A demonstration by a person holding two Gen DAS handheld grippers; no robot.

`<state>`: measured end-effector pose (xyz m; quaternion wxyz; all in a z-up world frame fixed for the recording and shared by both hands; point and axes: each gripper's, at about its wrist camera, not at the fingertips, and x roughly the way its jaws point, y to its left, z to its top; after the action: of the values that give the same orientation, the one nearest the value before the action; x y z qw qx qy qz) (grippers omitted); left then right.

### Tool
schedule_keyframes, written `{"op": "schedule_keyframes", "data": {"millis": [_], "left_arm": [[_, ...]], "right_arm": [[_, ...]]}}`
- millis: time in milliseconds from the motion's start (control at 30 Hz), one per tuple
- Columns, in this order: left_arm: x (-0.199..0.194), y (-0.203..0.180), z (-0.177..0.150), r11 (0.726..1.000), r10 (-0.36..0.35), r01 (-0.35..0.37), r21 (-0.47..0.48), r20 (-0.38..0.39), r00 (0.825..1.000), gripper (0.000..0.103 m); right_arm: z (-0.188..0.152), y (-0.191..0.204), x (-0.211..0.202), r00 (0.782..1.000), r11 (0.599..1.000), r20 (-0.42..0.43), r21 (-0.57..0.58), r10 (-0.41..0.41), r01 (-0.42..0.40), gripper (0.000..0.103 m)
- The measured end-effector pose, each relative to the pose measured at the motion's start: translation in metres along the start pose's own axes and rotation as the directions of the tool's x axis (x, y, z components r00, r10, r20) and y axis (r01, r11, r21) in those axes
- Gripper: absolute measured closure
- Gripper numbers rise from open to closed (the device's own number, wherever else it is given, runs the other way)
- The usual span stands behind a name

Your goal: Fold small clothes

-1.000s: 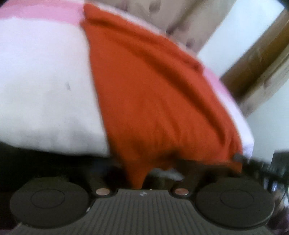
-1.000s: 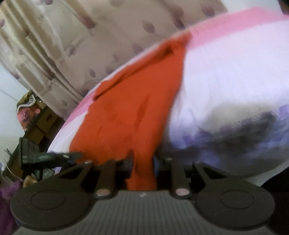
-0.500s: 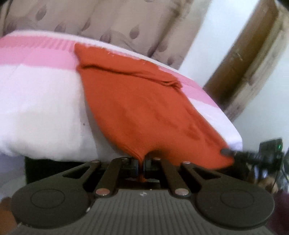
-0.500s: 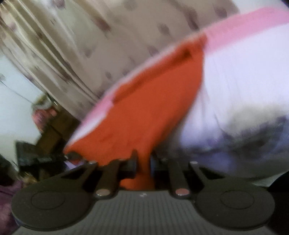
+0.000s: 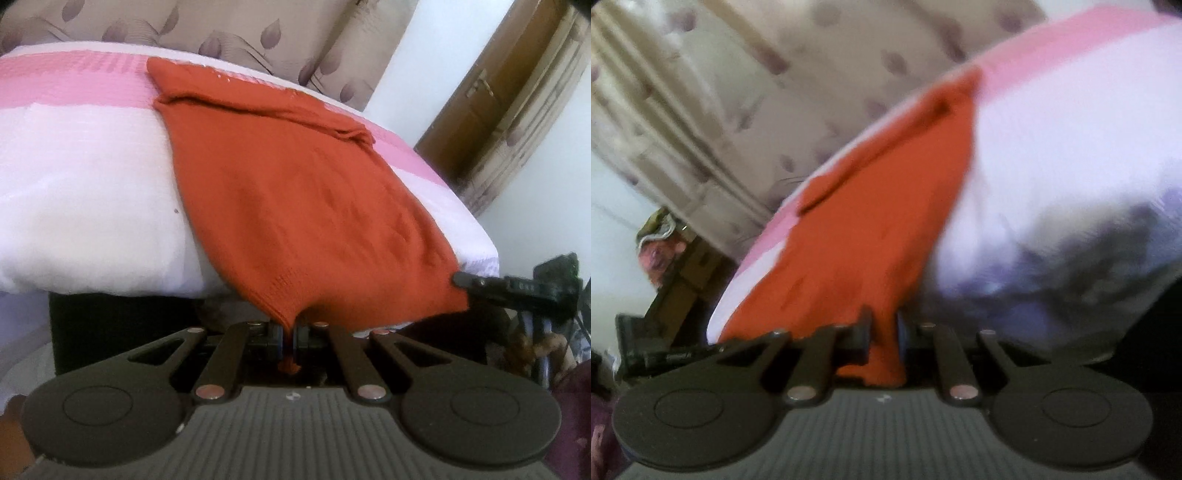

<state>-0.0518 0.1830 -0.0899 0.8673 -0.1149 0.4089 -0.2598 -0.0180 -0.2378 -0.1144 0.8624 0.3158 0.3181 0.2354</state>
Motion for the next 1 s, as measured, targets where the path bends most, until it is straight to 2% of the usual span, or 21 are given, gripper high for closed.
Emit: {"op": "schedule_keyframes", "data": {"millis": [33, 67, 100, 167, 400, 433, 467, 500, 533, 600, 633, 667, 700, 767, 833, 933, 1000], "left_arm": [[0.003, -0.001, -0.001, 1.000, 0.006, -0.006, 0.007, -0.004, 1.000, 0.098], [0.005, -0.002, -0.002, 1.000, 0.013, -0.013, 0.012, -0.009, 1.000, 0.099], [0.009, -0.002, -0.003, 1.000, 0.011, -0.011, 0.012, -0.017, 1.000, 0.099], [0.014, -0.001, -0.004, 1.000, 0.007, -0.007, 0.009, -0.026, 1.000, 0.098], [0.030, 0.001, -0.002, 1.000, 0.009, -0.009, 0.016, -0.028, 1.000, 0.096], [0.032, 0.001, -0.001, 1.000, 0.006, -0.006, 0.014, -0.029, 1.000, 0.090], [0.034, 0.002, -0.001, 1.000, 0.009, -0.008, 0.017, -0.026, 1.000, 0.077], [0.035, 0.001, -0.001, 1.000, 0.014, -0.013, 0.021, -0.022, 1.000, 0.072], [0.037, 0.002, 0.000, 1.000, 0.013, -0.012, 0.026, -0.021, 1.000, 0.064], [0.040, 0.001, 0.001, 0.999, 0.002, -0.001, 0.034, -0.020, 1.000, 0.064], [0.041, 0.001, 0.002, 0.999, -0.001, 0.002, 0.043, -0.022, 1.000, 0.086], [0.042, 0.001, 0.002, 0.999, 0.003, -0.002, 0.052, -0.032, 0.999, 0.100], [0.041, 0.001, 0.002, 0.998, 0.006, -0.004, 0.055, -0.036, 0.999, 0.100], [0.030, -0.001, 0.002, 0.998, -0.026, 0.027, 0.054, -0.005, 1.000, 0.100], [0.016, -0.005, 0.007, 0.998, -0.045, 0.043, 0.049, 0.036, 0.998, 0.100], [-0.003, -0.007, 0.018, 0.997, -0.072, 0.068, 0.044, 0.099, 0.992, 0.100], [-0.013, -0.007, 0.027, 0.996, -0.084, 0.080, 0.035, 0.144, 0.986, 0.100]], "right_arm": [[0.001, -0.004, 0.002, 1.000, 0.999, -0.006, 0.024, -0.021, 0.021, 0.054], [0.002, -0.006, 0.005, 0.999, 0.998, -0.013, 0.037, -0.048, 0.048, 0.033], [0.002, -0.006, 0.006, 0.997, 0.997, -0.008, 0.036, -0.073, 0.073, 0.003], [0.002, -0.005, 0.009, 0.996, 0.996, 0.007, 0.018, -0.088, 0.088, 0.001], [0.013, -0.015, 0.048, 0.986, 0.989, -0.072, -0.001, -0.149, 0.149, 0.001], [0.014, -0.017, 0.053, 0.984, 0.988, -0.084, 0.002, -0.155, 0.155, 0.001], [0.015, -0.021, 0.057, 0.985, 0.990, -0.099, 0.011, -0.138, 0.140, 0.001], [0.015, -0.022, 0.062, 0.988, 0.995, -0.122, 0.019, -0.093, 0.096, 0.004], [0.014, -0.022, 0.065, 0.988, 0.998, -0.141, 0.016, -0.060, 0.063, 0.030], [0.011, -0.018, 0.069, 0.982, 0.999, -0.184, -0.004, -0.037, 0.037, 0.077], [0.009, -0.015, 0.067, 0.983, 1.000, -0.181, -0.017, -0.022, 0.019, 0.083], [0.007, -0.011, 0.061, 0.986, 0.999, -0.169, -0.036, -0.006, 0.000, 0.088], [0.005, -0.007, 0.055, 0.988, 0.999, -0.152, -0.041, 0.020, -0.026, 0.090], [0.004, -0.001, 0.036, 0.991, 0.994, -0.085, -0.006, 0.106, -0.107, 0.090], [0.006, 0.006, 0.018, 0.988, 0.988, -0.024, 0.008, 0.151, -0.151, 0.090], [0.012, 0.015, -0.003, 0.970, 0.971, 0.071, 0.032, 0.234, -0.237, 0.090], [0.021, 0.020, -0.011, 0.958, 0.963, 0.117, 0.041, 0.262, -0.268, 0.090]]}}
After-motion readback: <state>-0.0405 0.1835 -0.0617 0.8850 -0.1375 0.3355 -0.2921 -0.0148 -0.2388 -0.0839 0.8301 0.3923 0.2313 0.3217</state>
